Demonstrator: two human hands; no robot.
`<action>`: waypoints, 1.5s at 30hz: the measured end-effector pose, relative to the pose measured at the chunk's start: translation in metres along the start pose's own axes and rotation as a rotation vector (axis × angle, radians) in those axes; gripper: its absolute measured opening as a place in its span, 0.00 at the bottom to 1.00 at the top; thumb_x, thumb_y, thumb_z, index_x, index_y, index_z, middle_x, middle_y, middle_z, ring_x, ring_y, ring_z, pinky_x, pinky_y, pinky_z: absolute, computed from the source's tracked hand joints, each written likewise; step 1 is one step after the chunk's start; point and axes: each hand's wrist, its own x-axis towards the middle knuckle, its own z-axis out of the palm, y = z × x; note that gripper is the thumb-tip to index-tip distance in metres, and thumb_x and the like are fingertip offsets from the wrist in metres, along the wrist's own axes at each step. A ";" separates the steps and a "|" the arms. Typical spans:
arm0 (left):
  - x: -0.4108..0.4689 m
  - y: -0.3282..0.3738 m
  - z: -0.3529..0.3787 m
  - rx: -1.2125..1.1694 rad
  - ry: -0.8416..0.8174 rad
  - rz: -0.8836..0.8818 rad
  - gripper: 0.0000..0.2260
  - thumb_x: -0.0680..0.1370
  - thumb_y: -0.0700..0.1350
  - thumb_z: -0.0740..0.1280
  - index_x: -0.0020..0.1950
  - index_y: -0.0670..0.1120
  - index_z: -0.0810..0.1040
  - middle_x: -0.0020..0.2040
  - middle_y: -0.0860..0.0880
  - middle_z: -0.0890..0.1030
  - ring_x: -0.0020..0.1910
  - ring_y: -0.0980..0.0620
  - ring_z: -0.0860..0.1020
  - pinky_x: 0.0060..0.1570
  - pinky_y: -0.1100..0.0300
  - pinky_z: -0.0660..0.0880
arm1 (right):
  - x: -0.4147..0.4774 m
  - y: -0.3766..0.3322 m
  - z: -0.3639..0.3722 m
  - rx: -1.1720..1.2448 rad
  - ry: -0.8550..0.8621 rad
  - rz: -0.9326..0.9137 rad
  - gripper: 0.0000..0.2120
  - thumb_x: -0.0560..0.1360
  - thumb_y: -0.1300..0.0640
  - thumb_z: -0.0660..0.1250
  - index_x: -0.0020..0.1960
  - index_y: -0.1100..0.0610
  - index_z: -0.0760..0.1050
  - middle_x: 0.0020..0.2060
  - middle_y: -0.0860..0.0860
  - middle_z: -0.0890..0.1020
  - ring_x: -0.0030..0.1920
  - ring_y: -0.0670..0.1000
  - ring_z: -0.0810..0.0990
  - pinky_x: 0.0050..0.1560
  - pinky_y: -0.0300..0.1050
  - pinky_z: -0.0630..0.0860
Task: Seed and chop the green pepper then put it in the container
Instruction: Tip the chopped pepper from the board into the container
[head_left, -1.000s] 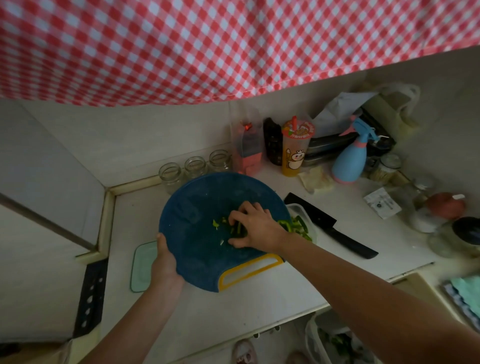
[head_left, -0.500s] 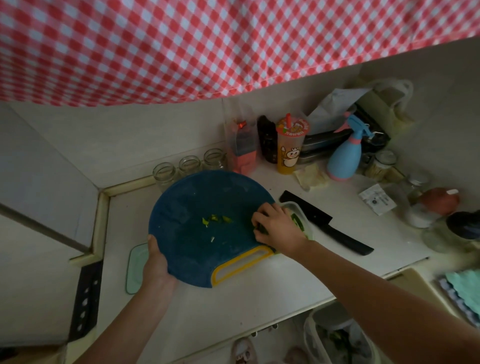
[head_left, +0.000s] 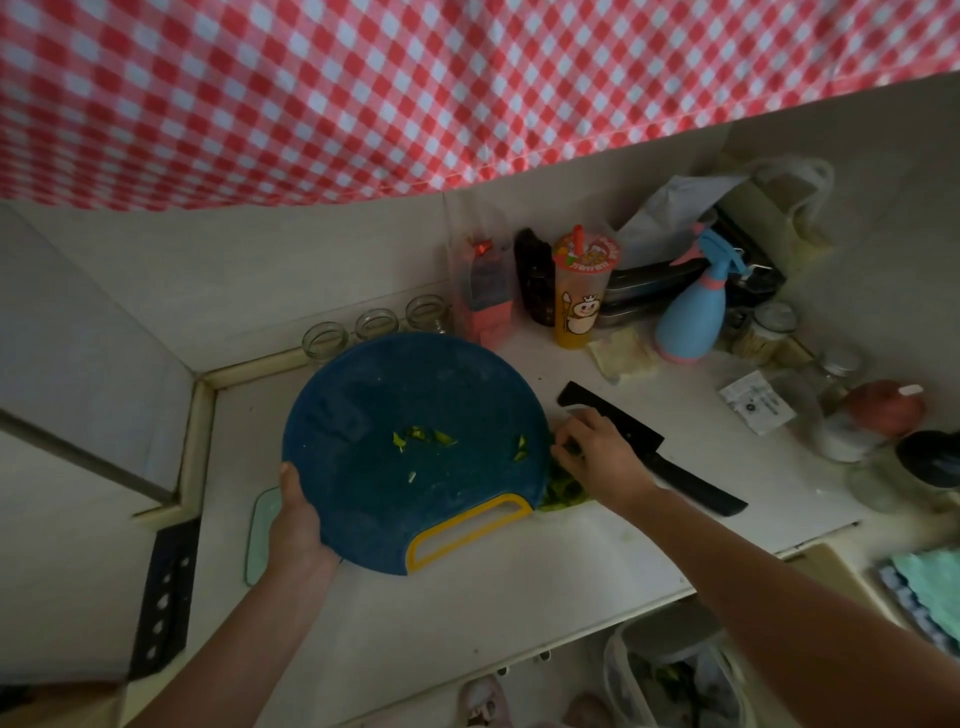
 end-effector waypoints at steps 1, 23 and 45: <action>-0.002 0.001 0.002 0.007 -0.016 0.009 0.22 0.77 0.65 0.55 0.59 0.52 0.77 0.57 0.50 0.80 0.57 0.47 0.77 0.55 0.49 0.75 | 0.000 -0.002 -0.001 0.011 0.023 -0.001 0.09 0.77 0.52 0.65 0.52 0.57 0.77 0.59 0.55 0.73 0.59 0.55 0.72 0.59 0.46 0.70; -0.004 0.001 0.017 -0.013 -0.086 -0.034 0.28 0.77 0.65 0.55 0.67 0.47 0.72 0.62 0.43 0.78 0.62 0.43 0.75 0.65 0.45 0.69 | 0.034 -0.125 0.014 0.113 -0.133 -0.591 0.12 0.73 0.58 0.69 0.55 0.60 0.77 0.53 0.55 0.76 0.53 0.54 0.71 0.56 0.47 0.71; 0.000 0.008 0.022 0.127 -0.174 0.010 0.23 0.76 0.66 0.58 0.61 0.54 0.78 0.60 0.50 0.80 0.62 0.44 0.76 0.63 0.42 0.70 | 0.009 -0.014 -0.026 -0.208 -0.158 -0.153 0.07 0.74 0.61 0.63 0.49 0.62 0.77 0.50 0.55 0.76 0.49 0.55 0.76 0.45 0.45 0.71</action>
